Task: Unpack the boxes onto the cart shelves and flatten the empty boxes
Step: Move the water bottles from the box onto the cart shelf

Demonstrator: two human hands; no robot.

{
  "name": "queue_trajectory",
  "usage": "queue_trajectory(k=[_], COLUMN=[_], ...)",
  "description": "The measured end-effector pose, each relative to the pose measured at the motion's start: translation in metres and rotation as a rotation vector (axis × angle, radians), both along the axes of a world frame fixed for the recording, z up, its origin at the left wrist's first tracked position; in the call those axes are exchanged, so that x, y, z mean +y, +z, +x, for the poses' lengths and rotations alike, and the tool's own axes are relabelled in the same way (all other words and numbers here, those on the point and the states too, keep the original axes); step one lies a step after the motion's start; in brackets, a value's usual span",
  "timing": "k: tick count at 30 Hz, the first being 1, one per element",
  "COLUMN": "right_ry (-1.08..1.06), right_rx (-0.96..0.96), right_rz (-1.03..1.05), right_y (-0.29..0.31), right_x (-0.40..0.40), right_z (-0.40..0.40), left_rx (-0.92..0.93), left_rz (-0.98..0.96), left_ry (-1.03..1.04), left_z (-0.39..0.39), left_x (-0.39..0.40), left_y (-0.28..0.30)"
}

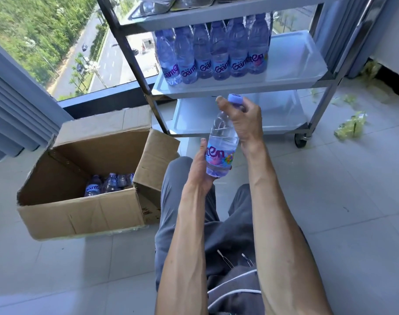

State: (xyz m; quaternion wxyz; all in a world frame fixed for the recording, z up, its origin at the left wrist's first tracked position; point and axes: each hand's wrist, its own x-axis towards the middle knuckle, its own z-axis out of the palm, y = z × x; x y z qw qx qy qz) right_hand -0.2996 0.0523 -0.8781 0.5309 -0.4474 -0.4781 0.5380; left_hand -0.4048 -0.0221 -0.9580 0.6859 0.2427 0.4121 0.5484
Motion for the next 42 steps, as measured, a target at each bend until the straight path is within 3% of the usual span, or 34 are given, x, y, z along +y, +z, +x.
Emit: queue_trajectory(k=[3, 7, 9, 12, 15, 19, 23, 28, 35, 42], right_ry=[0.032, 0.095, 0.041, -0.158, -0.308, -0.406, -0.500, -0.443, -0.387, -0.358], right_rx=[-0.328, -0.484, -0.487, -0.478, -0.421, -0.351, -0.247, -0.223, -0.493, -0.431], right_rz=[-0.055, -0.030, -0.008, -0.037, -0.090, -0.015, 0.059, 0.148, 0.241, 0.231], right_y=[-0.004, -0.017, -0.025, -0.031, -0.031, -0.025, -0.018, -0.025, -0.054, -0.068], right_x=[0.001, 0.008, 0.020, 0.056, 0.102, 0.167, 0.233, 0.288, 0.302, 0.305], right_z=[-0.001, -0.002, -0.004, -0.001, 0.004, 0.013, 0.025, 0.027, 0.031, 0.026], left_rx=[0.015, 0.128, 0.171, 0.245, 0.477, 0.786, 0.901, 1.067, 1.104, 1.158], left_rz=[0.088, 0.113, 0.079, 0.026, -0.055, -0.180, -0.109, -0.104, -0.076, -0.078], left_ry=[0.165, 0.477, 0.537, 0.470, 0.462, 0.651, 0.672, 0.627, 0.729, 0.728], left_z=[0.006, 0.019, 0.025, 0.029, 0.026, 0.011, 0.013, 0.023, 0.036, 0.037], left_x=[0.015, 0.034, 0.049, 0.086, 0.143, 0.226, 0.302, 0.364, 0.398, 0.401], left_y=[0.002, -0.003, -0.010, -0.013, 0.000, 0.025, 0.034, 0.024, 0.005, -0.001])
